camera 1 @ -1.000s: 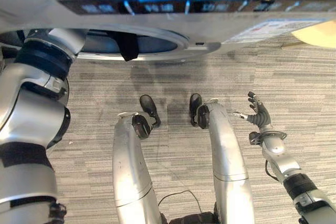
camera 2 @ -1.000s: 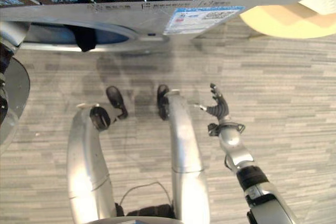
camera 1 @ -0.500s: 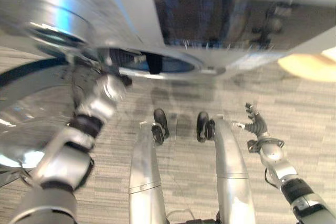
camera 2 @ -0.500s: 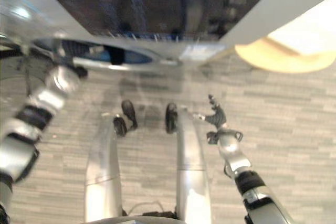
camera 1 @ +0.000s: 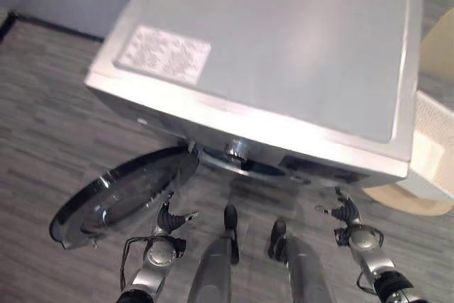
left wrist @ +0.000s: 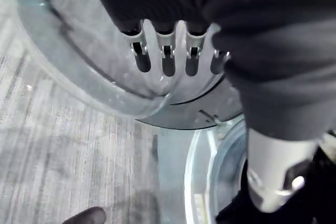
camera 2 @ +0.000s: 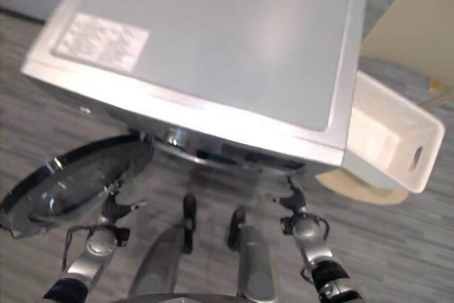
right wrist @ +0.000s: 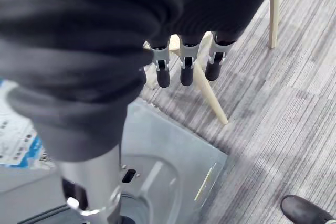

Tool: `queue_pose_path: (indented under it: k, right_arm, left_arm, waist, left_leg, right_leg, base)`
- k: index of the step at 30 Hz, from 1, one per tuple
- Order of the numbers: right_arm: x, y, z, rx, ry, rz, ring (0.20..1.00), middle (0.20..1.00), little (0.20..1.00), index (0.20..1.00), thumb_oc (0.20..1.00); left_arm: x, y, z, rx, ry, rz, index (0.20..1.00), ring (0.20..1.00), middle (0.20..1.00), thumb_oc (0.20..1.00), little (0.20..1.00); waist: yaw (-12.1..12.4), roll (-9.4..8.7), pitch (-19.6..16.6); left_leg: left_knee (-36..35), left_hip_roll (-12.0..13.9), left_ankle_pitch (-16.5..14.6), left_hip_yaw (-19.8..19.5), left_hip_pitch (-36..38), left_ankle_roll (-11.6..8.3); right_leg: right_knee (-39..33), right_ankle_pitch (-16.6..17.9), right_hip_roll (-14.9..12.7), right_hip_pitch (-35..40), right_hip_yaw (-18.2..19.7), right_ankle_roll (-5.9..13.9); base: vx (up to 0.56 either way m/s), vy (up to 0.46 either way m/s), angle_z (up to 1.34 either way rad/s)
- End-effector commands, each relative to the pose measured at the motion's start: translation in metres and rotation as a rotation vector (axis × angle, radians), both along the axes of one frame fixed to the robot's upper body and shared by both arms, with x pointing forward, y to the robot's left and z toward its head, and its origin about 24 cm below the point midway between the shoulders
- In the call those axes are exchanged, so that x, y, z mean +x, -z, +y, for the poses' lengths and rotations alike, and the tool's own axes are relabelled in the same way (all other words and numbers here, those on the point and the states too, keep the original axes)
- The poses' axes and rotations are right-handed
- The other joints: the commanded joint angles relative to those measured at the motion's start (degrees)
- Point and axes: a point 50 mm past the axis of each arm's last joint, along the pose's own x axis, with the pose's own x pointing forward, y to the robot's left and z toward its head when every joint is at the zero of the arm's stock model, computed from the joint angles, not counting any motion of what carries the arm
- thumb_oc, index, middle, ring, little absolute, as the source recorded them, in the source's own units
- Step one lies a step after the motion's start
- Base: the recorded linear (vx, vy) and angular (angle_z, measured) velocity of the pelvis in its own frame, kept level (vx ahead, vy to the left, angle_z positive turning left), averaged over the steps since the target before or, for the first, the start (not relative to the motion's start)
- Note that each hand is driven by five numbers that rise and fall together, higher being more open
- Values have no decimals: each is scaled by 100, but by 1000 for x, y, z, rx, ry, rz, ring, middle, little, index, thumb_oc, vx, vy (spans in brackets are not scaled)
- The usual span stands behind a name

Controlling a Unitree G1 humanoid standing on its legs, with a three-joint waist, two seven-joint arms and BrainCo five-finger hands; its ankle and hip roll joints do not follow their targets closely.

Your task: Grab the laundry basket,head to the washer,open it,put in the laundry and shut it.

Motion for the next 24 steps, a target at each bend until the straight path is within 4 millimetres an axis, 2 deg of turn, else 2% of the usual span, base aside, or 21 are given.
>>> queue_pose_path:
  k: [1,2,3,4,6,9,11,12,13,15,16,17,18,19,20,23,24]
  right_arm:
    - [-23,13,-18,-85,-14,103,1000,1000,1000,1000,1000]
    - [-23,13,-18,-85,-14,102,1000,1000,1000,1000,1000]
    - [-30,18,-21,-104,-19,139,1000,1000,1000,1000,1000]
    - [-30,18,-21,-107,-24,147,1000,1000,1000,1000,1000]
    - [-31,20,-21,-105,-22,159,1000,1000,1000,1000,1000]
    - [-37,27,-18,-98,-32,191,1000,1000,1000,1000,1000]
    - [-48,34,-15,-88,-33,228,1000,1000,1000,1000,1000]
    - [-48,34,-15,-88,-33,228,1000,1000,1000,1000,1000]
    - [-56,40,-14,-78,-22,268,1000,1000,1000,1000,1000]
    - [-60,43,-14,-69,-7,277,1000,1000,1000,1000,1000]
    - [-59,42,-16,-76,2,270,1000,1000,1000,1000,1000]
    - [-60,41,-20,-84,18,268,1000,1000,1000,1000,1000]
    - [-60,41,-20,-84,18,268,1000,1000,1000,1000,1000]
    - [-61,41,-23,-95,25,273,1000,1000,1000,1000,1000]
    - [-61,41,-24,-99,30,271,1000,1000,1000,1000,1000]
    - [-68,44,-23,-89,42,287,1000,1000,1000,1000,1000]
    - [-68,44,-23,-89,43,287,1000,1000,1000,1000,1000]
  left_arm:
    - [0,3,-3,-30,21,12,1000,1000,1000,1000,1000]
    - [0,3,-3,-30,21,12,1000,1000,1000,1000,1000]
    - [-3,5,-1,-24,25,27,1000,1000,1000,1000,1000]
    - [-2,5,0,-26,18,25,1000,1000,1000,1000,1000]
    - [1,3,1,-23,20,18,1000,1000,1000,1000,1000]
    - [5,0,4,-7,13,4,1000,1000,1000,1000,1000]
    - [0,2,7,-13,-5,15,1000,1000,1000,1000,1000]
    - [0,2,7,-13,-5,15,1000,1000,1000,1000,1000]
    - [-7,5,10,-16,-30,28,1000,1000,1000,1000,1000]
    - [-10,7,9,-21,-30,38,1000,1000,1000,1000,1000]
    - [-9,7,9,-17,-24,37,1000,1000,1000,1000,1000]
    - [-7,6,3,-27,-6,31,1000,1000,1000,1000,1000]
    - [-7,6,2,-27,-6,31,1000,1000,1000,1000,1000]
    - [-6,7,-2,-38,-2,31,1000,1000,1000,1000,1000]
    - [-6,8,-5,-51,3,31,1000,1000,1000,1000,1000]
    - [-11,10,-10,-47,42,45,1000,1000,1000,1000,1000]
    - [-11,10,-10,-47,42,45,1000,1000,1000,1000,1000]
  waist:
    - [-100,109,-253]
    - [-100,110,-259]
    - [-109,141,-364]
    - [-115,177,-348]
    - [-83,218,-317]
    - [-14,354,-309]
    - [107,271,-457]
    - [109,273,-459]
    - [297,111,-594]
    - [442,119,-662]
    - [497,155,-656]
    - [493,253,-556]
    - [487,259,-560]
    - [508,295,-455]
    - [486,288,-402]
    - [318,113,-401]
    - [315,123,-413]
  left_leg:
    - [-547,-123,-184,-13,515,-70]
    - [-558,-122,-169,-13,508,-69]
    - [-960,-170,-63,54,864,-58]
    - [-1092,-149,30,102,958,-50]
    - [-1169,-103,108,120,1016,-39]
    - [-1203,89,339,260,1040,-5]
    - [-1251,66,402,278,1033,-18]
    - [-1251,68,402,279,1031,-18]
    - [-1222,29,611,330,812,-75]
    - [-1201,110,866,373,537,-210]
    - [-1235,164,1087,381,247,-337]
    - [-1270,212,1352,381,-27,-643]
    - [-1270,215,1356,373,-35,-646]
    - [-1229,227,1437,341,-114,-787]
    - [-1107,203,1355,281,-190,-805]
    - [-409,207,766,220,-54,-496]
    - [-400,216,768,212,-76,-496]
  right_leg:
    - [-1490,1079,-232,477,255,646]
    - [-1508,1097,-229,474,254,645]
    - [-1676,1274,-217,612,295,775]
    - [-1537,1336,-207,548,302,816]
    - [-1287,1174,-139,508,355,804]
    - [183,372,215,695,293,644]
    - [421,240,457,1093,354,609]
    - [418,242,459,1092,355,609]
    - [-165,-79,712,1744,510,493]
    - [-856,-353,904,1806,583,240]
    - [-1176,-340,1038,1795,666,151]
    - [-1370,-302,1192,1734,629,41]
    - [-1375,-297,1197,1730,623,39]
    - [-1388,-243,1202,1690,562,1]
    - [-1480,-179,1155,1688,465,-1]
    - [-1773,169,781,1634,133,109]
    - [-1783,184,791,1622,128,107]
  base:
    - [147,150,-21]
    - [64,151,-22]
    - [-19,155,-20]
    - [-75,193,-28]
    - [-119,82,-38]
    - [-200,89,-20]
    - [-108,-10,-3]
    - [-162,-113,-9]
    - [-187,-115,-11]
    - [-324,-146,-11]
    - [-501,-141,-45]
    - [-379,-96,-30]
    - [-385,-40,-5]
    - [-263,-2,27]
    - [-372,-3,29]
    - [-297,29,58]
    - [-276,141,68]
